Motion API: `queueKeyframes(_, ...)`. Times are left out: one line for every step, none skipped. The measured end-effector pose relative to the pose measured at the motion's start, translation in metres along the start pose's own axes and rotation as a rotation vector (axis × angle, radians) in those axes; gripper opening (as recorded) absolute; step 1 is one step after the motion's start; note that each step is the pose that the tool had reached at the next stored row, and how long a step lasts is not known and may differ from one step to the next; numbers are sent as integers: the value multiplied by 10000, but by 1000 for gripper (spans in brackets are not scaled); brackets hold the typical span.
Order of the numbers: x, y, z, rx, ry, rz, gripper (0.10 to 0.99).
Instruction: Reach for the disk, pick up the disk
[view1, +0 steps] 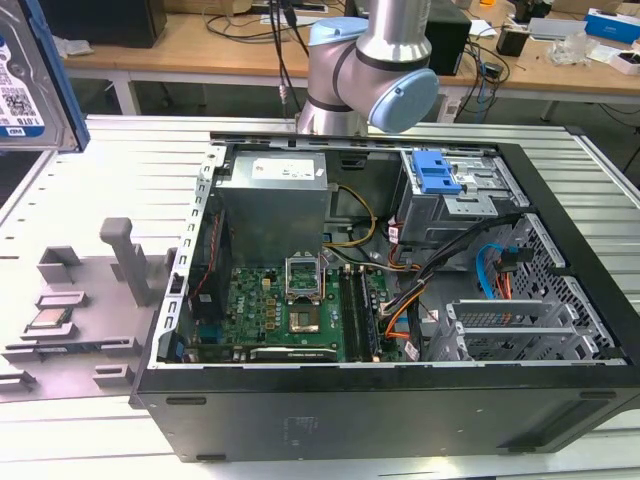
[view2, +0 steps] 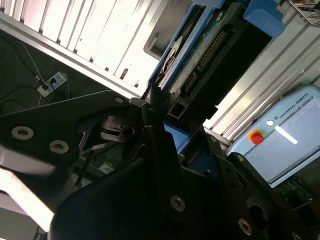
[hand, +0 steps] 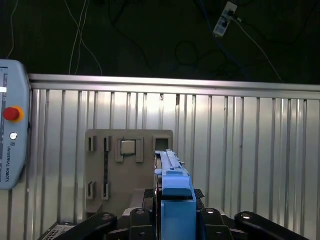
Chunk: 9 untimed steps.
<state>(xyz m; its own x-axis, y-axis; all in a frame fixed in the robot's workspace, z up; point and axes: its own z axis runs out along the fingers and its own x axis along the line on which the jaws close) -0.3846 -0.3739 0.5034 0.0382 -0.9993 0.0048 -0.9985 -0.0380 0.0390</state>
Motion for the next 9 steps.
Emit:
queueKeyframes(0, 1, -26, -2, 0, 0, 369)
queueKeyframes(0, 2, -71, 0, 0, 0, 369)
queueKeyframes(0, 3, -105, 0, 0, 1, 369)
queueKeyframes(0, 5, -144, 0, 0, 0, 369)
queueKeyframes(1, 6, -177, 0, 0, 0, 369)
queueKeyframes(1, 8, -215, 0, 0, 1, 369)
queueKeyframes(1, 9, -240, -1, 0, 0, 369)
queueKeyframes(1, 9, -247, -1, 0, 0, 369)
queueKeyframes(1, 9, -247, 0, 0, -1, 369)
